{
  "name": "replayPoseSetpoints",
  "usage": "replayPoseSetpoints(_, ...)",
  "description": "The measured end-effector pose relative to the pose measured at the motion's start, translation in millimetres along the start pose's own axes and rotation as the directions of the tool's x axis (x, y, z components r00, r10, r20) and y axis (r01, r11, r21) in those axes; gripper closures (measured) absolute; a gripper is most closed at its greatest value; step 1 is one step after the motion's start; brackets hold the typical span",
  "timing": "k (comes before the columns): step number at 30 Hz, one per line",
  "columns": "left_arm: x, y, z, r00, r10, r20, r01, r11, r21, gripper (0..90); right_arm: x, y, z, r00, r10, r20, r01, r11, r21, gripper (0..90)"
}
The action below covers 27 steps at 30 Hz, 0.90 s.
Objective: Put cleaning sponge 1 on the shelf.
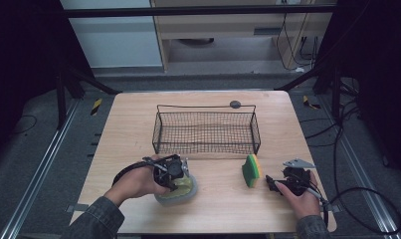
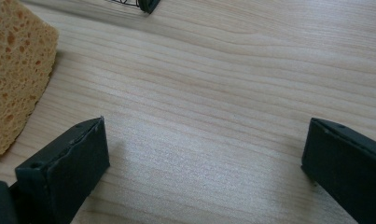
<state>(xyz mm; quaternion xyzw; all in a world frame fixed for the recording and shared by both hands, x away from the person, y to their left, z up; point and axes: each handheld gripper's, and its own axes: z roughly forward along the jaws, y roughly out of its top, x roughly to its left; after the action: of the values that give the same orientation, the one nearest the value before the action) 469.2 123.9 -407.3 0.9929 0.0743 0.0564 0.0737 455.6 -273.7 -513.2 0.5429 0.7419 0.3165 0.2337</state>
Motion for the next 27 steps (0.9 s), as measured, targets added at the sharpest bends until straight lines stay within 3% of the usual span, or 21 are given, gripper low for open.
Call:
replayPoseSetpoints(5, -1.6, -3.8, -11.4, 0.9998, -0.001, -0.022, 0.0, 0.9996, -0.026, 70.7, 0.1, -0.1, 0.0, 1.0, 0.002, -0.001, -0.002, 1.0, -0.001, 0.8)
replayPoseSetpoints(19, -1.5, -2.5, -31.5, 0.9983, 0.023, -0.054, -0.025, 0.9991, -0.034, 70.7, -0.6, 0.1, 0.2, 1.0, -0.005, -0.007, 0.005, 1.0, 0.0, 0.8)
replayPoseSetpoints(27, 7.3, 2.6, -47.5, 0.998, 0.042, -0.046, -0.045, 0.9979, -0.048, 70.7, -1.7, 0.7, 0.7, 0.9998, -0.01, -0.02, 0.01, 0.9999, -0.001, 0.5)
